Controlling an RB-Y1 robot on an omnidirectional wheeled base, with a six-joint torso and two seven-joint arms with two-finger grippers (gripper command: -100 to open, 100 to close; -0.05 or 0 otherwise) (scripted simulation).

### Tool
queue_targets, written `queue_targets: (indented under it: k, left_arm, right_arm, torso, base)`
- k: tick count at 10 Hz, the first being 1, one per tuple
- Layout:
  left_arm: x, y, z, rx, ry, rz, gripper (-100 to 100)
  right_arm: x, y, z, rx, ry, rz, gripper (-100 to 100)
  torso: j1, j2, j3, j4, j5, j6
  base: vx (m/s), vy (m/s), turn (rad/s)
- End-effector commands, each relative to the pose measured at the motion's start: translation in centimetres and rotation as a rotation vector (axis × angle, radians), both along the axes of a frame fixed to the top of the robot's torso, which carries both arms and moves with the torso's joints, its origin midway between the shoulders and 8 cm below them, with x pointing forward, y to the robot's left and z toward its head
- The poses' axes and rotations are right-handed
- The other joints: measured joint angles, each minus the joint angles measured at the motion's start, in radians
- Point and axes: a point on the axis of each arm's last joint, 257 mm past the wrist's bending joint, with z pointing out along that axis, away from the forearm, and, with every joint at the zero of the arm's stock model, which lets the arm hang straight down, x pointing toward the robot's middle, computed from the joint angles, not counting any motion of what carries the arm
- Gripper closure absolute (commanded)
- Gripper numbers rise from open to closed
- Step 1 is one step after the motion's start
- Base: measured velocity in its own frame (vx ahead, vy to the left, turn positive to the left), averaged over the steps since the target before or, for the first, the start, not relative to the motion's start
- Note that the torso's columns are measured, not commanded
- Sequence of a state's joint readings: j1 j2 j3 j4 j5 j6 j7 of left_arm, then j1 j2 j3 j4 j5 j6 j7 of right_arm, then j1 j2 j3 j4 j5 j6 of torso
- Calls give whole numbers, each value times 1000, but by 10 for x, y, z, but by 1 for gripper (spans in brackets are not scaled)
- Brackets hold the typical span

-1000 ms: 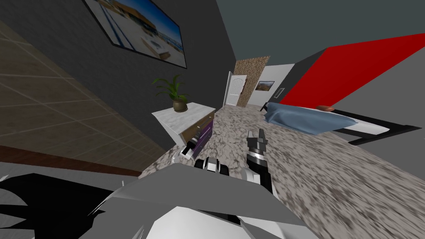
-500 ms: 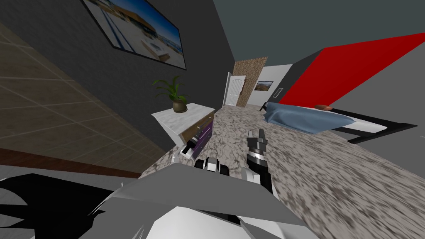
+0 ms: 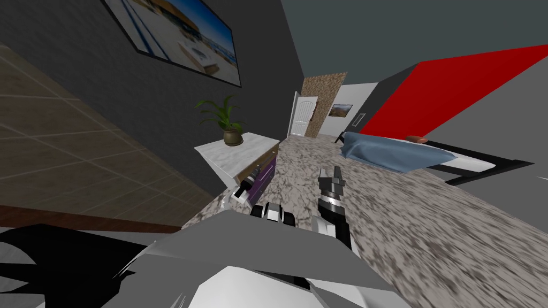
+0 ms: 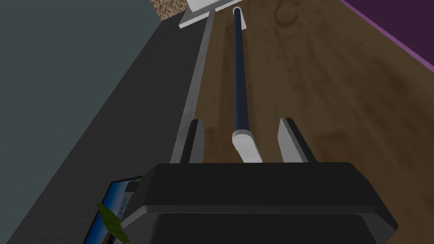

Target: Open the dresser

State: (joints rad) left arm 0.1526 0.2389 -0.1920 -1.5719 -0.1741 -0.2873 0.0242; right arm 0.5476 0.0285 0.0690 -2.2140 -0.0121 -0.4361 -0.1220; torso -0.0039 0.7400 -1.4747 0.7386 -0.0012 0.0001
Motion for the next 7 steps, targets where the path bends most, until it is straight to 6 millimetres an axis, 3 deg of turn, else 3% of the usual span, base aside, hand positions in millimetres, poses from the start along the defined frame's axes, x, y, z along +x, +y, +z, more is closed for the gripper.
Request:
queue_targets:
  k: [1,5,7]
  left_arm:
    - [0,-4,1,-4,1,-1,100]
    - [-2,-11,-1,-8,8,-3,100]
    - [-3,-14,1,-8,4,-5,100]
  right_arm:
    - [0,0,0,0,0,0,0]
    - [0,0,0,0,0,0,0]
    - [0,0,0,0,0,0,0]
  torso:
    - [-3,2,1,1,-1,0]
    - [9,1,0,2,1,-2]
    - [4,4,2,1,1,-3]
  base:
    - [-55,-165,13]
    - [-67,-144,-4]
    - [-49,-172,15]
